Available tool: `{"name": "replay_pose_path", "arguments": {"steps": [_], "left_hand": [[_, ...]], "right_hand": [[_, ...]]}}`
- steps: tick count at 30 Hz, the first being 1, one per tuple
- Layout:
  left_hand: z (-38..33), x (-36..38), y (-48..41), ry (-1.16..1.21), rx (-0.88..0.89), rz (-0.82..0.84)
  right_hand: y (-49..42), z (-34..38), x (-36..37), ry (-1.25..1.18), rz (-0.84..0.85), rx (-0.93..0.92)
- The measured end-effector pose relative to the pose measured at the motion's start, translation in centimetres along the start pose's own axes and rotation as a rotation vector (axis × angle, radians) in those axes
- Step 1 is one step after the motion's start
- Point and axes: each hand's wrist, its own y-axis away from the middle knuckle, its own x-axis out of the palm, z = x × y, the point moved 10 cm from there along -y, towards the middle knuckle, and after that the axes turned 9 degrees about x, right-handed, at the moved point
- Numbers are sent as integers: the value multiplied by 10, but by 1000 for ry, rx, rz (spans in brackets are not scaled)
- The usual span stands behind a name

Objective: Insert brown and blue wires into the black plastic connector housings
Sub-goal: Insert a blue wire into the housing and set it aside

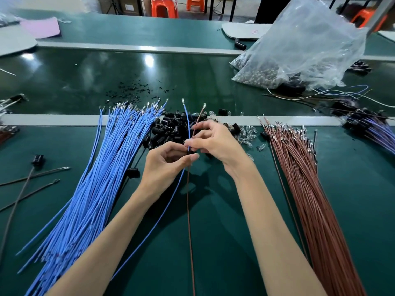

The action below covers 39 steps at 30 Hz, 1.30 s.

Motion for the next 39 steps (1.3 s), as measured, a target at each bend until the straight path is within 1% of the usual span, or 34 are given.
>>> {"name": "replay_pose_path", "arguments": {"steps": [3, 5, 8, 9, 13, 15, 19, 21, 24, 26, 28, 29, 31, 36, 39], "left_hand": [[2, 2, 1, 2, -16, 15], [3, 3, 1, -3, -16, 32], [3, 7, 1, -25, -17, 69], [3, 9, 1, -26, -21, 80], [1, 11, -2, 20, -49, 69], [1, 16, -1, 59, -72, 73], [2, 29, 6, 76, -132, 137], [1, 34, 8, 68, -149, 185], [-3, 38, 6, 68, -138, 202], [-6, 39, 4, 62, -131, 210], [-6, 39, 3, 56, -141, 231], [-6, 39, 3, 57, -148, 237], [-6, 38, 1, 59, -154, 231], [-12, 38, -8, -21, -114, 238], [-12, 40, -9, -64, -110, 274]], "right_hand": [[2, 0, 0, 47, 76, -11], [2, 0, -5, 18, 45, -6], [-1, 1, -14, -94, -43, -23], [-2, 2, -13, -83, -41, -32], [1, -2, 3, 81, 103, 4], [3, -2, 1, 66, 116, 18], [2, 6, -20, -81, -32, -19], [2, 7, -22, -71, -33, -35], [4, 4, -14, -26, 36, -4], [4, 6, -19, -92, -5, -7], [5, 12, -30, -173, -75, -65], [5, 15, -34, -175, -90, -91], [6, 16, -33, -115, -58, -97], [6, 3, -25, 56, 36, -7], [7, 2, -30, 55, 27, -2]]}}
